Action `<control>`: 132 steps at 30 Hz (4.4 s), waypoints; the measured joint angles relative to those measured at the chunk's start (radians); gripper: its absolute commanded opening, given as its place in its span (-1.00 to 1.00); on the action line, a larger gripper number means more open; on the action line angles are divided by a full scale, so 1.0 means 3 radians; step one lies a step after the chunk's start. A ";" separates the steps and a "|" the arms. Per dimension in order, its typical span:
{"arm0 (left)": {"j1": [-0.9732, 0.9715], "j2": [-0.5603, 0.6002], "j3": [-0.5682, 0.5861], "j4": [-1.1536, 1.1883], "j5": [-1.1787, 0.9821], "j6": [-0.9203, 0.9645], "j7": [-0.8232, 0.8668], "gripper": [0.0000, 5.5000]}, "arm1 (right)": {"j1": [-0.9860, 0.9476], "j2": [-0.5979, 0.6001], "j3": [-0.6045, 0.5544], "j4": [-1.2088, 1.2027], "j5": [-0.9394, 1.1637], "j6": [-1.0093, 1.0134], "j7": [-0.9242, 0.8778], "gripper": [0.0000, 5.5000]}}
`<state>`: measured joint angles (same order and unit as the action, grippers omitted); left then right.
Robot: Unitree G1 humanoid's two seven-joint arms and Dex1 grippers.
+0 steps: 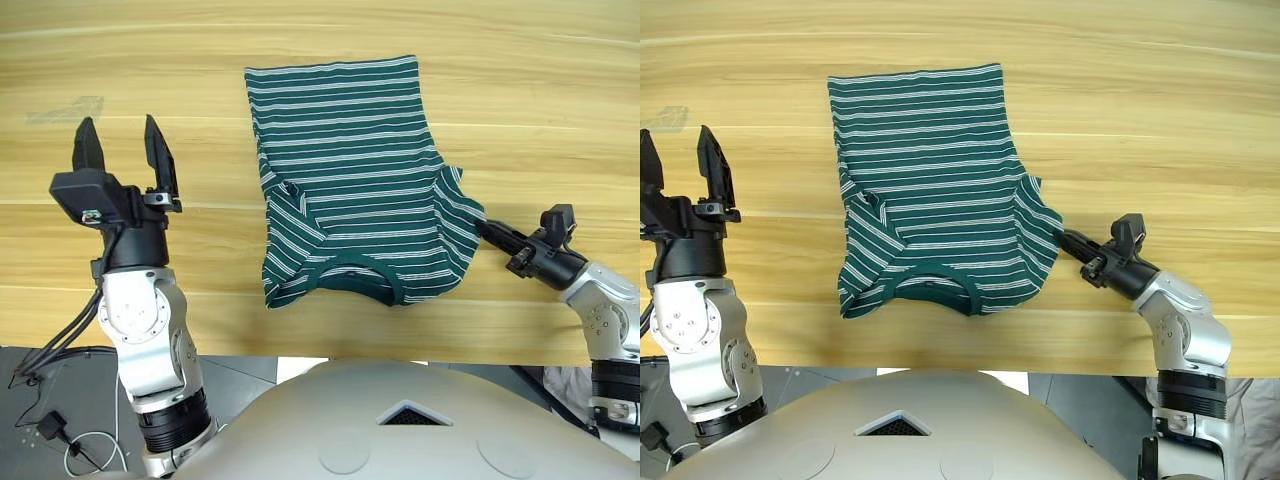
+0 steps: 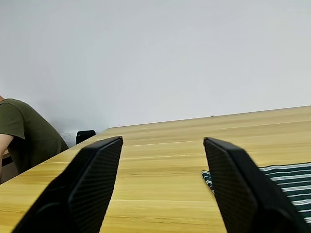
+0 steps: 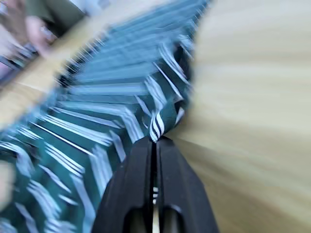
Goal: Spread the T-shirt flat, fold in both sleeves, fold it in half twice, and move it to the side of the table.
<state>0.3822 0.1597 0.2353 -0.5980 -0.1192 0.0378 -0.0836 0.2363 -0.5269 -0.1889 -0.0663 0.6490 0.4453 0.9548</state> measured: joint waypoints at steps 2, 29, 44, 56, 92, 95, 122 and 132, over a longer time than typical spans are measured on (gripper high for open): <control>0.0000 0.0000 -0.0007 0.0015 0.0001 -0.0025 -0.0025 0.13 | 0.0002 0.0016 -0.0009 -0.0154 0.0091 0.0001 0.0078 -0.99; 0.0197 0.0122 -0.0547 0.0339 0.0690 -0.0551 -0.0191 0.13 | 0.0005 0.0256 0.1015 -0.0222 -0.1151 -0.0616 -0.0359 -0.62; 0.0068 0.0277 -0.0627 0.0416 0.0760 -0.0616 -0.0340 0.13 | 0.0263 0.0072 0.1043 -0.0706 -0.0312 -0.0293 0.0298 0.20; 0.0486 0.2062 -0.0027 0.0962 0.2220 -0.1944 -0.0584 0.13 | -0.0440 -0.0404 0.0233 0.0261 -0.2065 -0.3382 -0.0294 0.20; -0.0039 0.2811 -0.1203 0.1585 0.2361 -0.2967 -0.1184 -0.01 | -0.1381 -0.1137 0.1775 0.1965 -0.4402 -0.6211 -0.1878 0.21; -0.0073 0.2811 -0.1265 0.1586 0.2369 -0.2967 -0.1187 -0.22 | -0.1354 -0.1140 0.1887 0.1896 -0.4317 -0.6111 -0.1875 -0.01; 0.0075 0.3173 -0.1007 0.1915 0.1517 -0.2224 -0.1816 -1.00 | -0.0906 -0.1560 0.2564 0.0802 -0.1651 -0.3692 -0.0076 -0.99; 0.0881 0.3396 -0.0728 0.1088 0.0241 -0.1301 -0.2738 -1.00 | -0.0626 -0.1708 0.1984 -0.0015 -0.0917 -0.2326 0.0476 -0.99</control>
<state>0.6464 1.1785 0.0167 -0.2716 -0.0469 -0.3524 -0.9051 0.0485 -1.0394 0.4064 -0.0708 0.3740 -0.2525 1.0976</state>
